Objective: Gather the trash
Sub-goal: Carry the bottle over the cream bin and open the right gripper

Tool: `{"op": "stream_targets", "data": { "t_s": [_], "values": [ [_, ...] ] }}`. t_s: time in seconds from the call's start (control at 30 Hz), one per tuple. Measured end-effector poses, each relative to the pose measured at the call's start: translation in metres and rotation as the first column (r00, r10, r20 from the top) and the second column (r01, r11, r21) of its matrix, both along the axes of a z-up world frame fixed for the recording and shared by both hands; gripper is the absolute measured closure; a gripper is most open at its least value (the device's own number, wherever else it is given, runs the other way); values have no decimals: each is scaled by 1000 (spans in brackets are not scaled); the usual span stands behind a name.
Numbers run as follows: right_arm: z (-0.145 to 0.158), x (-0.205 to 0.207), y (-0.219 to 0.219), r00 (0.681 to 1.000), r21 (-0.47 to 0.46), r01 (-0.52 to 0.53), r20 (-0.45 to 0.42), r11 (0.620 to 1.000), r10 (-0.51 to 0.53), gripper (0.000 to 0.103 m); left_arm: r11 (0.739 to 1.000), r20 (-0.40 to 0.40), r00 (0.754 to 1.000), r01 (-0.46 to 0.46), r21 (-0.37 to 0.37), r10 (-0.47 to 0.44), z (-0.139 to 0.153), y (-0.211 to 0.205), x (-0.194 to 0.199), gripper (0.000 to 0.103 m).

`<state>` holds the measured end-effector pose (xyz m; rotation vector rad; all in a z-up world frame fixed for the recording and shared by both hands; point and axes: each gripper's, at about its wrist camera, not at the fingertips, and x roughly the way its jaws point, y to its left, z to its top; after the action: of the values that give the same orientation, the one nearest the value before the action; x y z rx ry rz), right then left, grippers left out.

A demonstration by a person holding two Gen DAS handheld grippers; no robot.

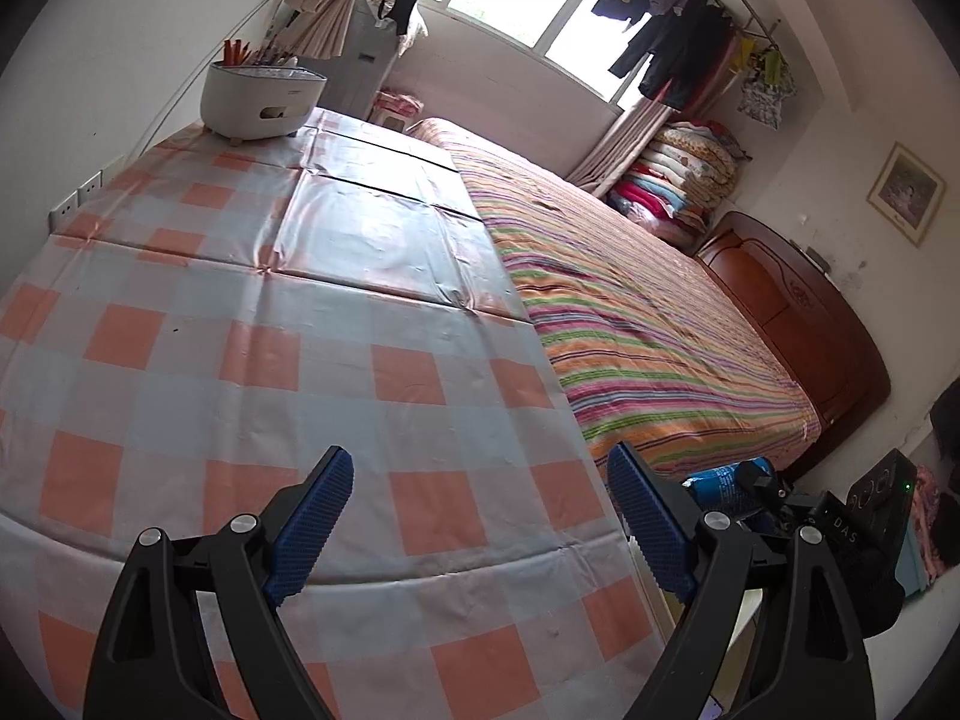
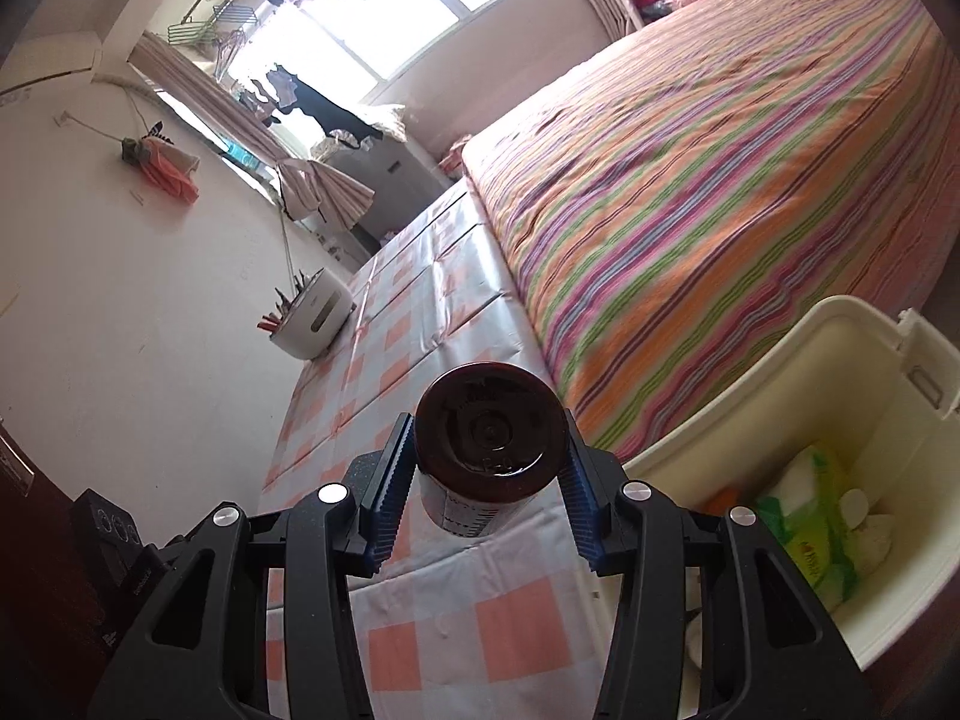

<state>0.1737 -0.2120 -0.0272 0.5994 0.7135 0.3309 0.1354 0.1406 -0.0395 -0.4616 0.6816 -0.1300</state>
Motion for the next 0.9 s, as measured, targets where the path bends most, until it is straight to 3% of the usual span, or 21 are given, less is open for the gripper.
{"op": "stream_targets", "data": {
  "t_s": [0.23, 0.43, 0.5, 0.63, 0.9],
  "values": [
    [-7, -14, -40, 994, -85, 109, 39, 990, -106, 59, 995, 11, 997, 77, 62, -78, 1, -36, -1, 19],
    [-19, -21, -46, 988, -156, 152, 49, 976, -146, 58, 985, 5, 991, 135, 110, -136, -5, -64, 1, 19],
    [-22, -23, -42, 988, -168, 154, 46, 974, -148, 56, 981, 3, 988, 154, 117, -155, -6, -72, 2, 19],
    [-23, -25, -38, 989, -162, 149, 34, 976, -145, 36, 971, 5, 982, 188, 149, -191, -9, -88, 1, 19],
    [-5, -33, -36, 974, -134, 206, 124, 969, -190, 29, 948, 4, 965, 258, 186, -263, -14, -117, -4, 19]
  ]
}}
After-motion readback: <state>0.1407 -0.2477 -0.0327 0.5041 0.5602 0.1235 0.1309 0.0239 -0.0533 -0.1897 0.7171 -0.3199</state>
